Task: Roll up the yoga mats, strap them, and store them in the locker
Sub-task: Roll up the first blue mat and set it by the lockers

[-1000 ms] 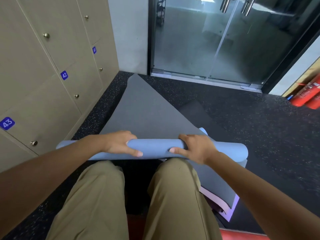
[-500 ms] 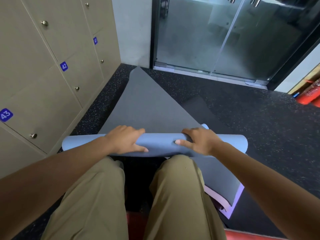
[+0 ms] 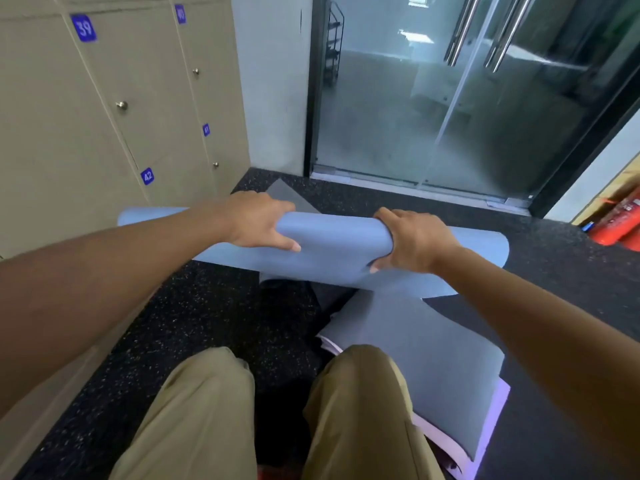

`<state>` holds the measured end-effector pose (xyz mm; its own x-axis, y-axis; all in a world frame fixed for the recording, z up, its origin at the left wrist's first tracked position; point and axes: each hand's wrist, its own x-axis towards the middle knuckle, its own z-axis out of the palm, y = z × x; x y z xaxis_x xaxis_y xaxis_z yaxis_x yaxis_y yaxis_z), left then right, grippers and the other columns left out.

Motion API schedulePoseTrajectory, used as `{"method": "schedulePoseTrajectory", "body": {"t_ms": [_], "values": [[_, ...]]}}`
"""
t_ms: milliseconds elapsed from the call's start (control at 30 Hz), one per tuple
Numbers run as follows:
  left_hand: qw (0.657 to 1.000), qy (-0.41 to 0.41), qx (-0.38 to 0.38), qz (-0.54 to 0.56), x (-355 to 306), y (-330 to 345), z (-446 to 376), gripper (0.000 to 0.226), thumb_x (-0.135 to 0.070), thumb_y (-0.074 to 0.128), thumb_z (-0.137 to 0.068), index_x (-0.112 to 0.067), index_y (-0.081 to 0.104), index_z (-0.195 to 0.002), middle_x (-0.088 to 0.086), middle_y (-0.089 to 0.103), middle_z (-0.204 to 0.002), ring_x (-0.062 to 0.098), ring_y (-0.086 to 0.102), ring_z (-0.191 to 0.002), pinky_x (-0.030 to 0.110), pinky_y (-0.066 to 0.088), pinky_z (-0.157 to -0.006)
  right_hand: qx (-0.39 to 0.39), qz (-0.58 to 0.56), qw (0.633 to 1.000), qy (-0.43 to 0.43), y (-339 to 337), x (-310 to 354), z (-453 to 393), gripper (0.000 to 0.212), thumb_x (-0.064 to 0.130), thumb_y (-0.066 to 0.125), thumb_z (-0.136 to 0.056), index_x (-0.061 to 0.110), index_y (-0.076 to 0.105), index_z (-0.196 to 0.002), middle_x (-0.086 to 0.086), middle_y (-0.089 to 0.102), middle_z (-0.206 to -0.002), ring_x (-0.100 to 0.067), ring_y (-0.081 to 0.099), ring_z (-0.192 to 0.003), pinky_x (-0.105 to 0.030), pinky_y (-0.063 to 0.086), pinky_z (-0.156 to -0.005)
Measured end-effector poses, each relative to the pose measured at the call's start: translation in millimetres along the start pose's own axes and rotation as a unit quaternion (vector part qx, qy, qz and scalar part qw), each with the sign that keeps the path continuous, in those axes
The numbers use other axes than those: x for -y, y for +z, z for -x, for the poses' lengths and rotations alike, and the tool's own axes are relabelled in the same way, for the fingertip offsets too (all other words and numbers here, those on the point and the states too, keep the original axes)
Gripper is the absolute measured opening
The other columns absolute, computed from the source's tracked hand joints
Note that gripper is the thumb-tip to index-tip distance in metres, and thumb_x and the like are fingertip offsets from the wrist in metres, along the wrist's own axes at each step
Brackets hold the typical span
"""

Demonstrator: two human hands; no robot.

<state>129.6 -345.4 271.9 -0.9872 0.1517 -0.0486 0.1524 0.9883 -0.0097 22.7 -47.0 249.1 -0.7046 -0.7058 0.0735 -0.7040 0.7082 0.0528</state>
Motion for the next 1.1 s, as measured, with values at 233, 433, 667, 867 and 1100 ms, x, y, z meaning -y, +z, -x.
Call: {"method": "schedulePoseTrajectory", "body": {"t_ms": [233, 433, 667, 867, 1100], "values": [[0.992, -0.026, -0.110, -0.057, -4, -130, 24, 0.055, -0.074, 0.063, -0.084, -0.023, 0.049, -0.096, -0.009, 0.048, -0.072, 0.017, 0.046, -0.065, 0.036, 0.029, -0.057, -0.142, 0.069, 0.987, 0.002, -125, 4, -5, 0.073, 0.071, 0.076, -0.069, 0.025, 0.047, -0.118, -0.003, 0.067, -0.109, -0.034, 0.065, -0.096, -0.037, 0.040, -0.069], [0.976, -0.033, -0.184, -0.108, -23, -234, 70, 0.053, -0.072, 0.065, -0.083, -0.022, 0.050, -0.098, -0.010, 0.045, -0.070, 0.020, 0.044, -0.067, 0.034, 0.028, -0.055, -0.235, 0.113, 0.965, 0.006, -230, 21, 23, 0.071, 0.072, 0.074, -0.071, 0.025, 0.050, -0.119, -0.003, 0.068, -0.110, -0.032, 0.066, -0.098, -0.039, 0.046, -0.074], [0.954, -0.039, -0.253, -0.158, -39, -313, 134, 0.057, -0.076, 0.062, -0.081, -0.024, 0.048, -0.098, -0.006, 0.051, -0.075, 0.030, 0.051, -0.077, 0.036, 0.038, -0.064, -0.311, 0.144, 0.939, -0.019, -322, 45, 63, 0.073, 0.072, 0.076, -0.070, 0.023, 0.051, -0.119, -0.002, 0.067, -0.105, -0.032, 0.065, -0.094, -0.037, 0.039, -0.070], [0.950, -0.058, -0.258, -0.165, -55, -311, 205, 0.058, -0.080, 0.059, -0.080, -0.025, 0.047, -0.093, -0.004, 0.057, -0.073, 0.027, 0.056, -0.074, 0.033, 0.034, -0.056, -0.325, 0.167, 0.929, -0.064, -337, 82, 107, 0.076, 0.077, 0.073, -0.069, 0.024, 0.050, -0.119, 0.001, 0.067, -0.103, -0.032, 0.066, -0.088, -0.034, 0.034, -0.067], [0.970, -0.105, -0.182, -0.120, -94, -205, 298, 0.057, -0.085, 0.050, -0.079, -0.033, 0.031, -0.094, -0.008, 0.050, -0.073, 0.027, 0.053, -0.073, 0.037, 0.042, -0.062, -0.314, 0.161, 0.929, -0.113, -244, 132, 188, 0.063, 0.068, 0.075, -0.068, 0.021, 0.060, -0.106, -0.001, 0.066, -0.086, -0.031, 0.066, -0.075, -0.038, 0.050, -0.063]]}}
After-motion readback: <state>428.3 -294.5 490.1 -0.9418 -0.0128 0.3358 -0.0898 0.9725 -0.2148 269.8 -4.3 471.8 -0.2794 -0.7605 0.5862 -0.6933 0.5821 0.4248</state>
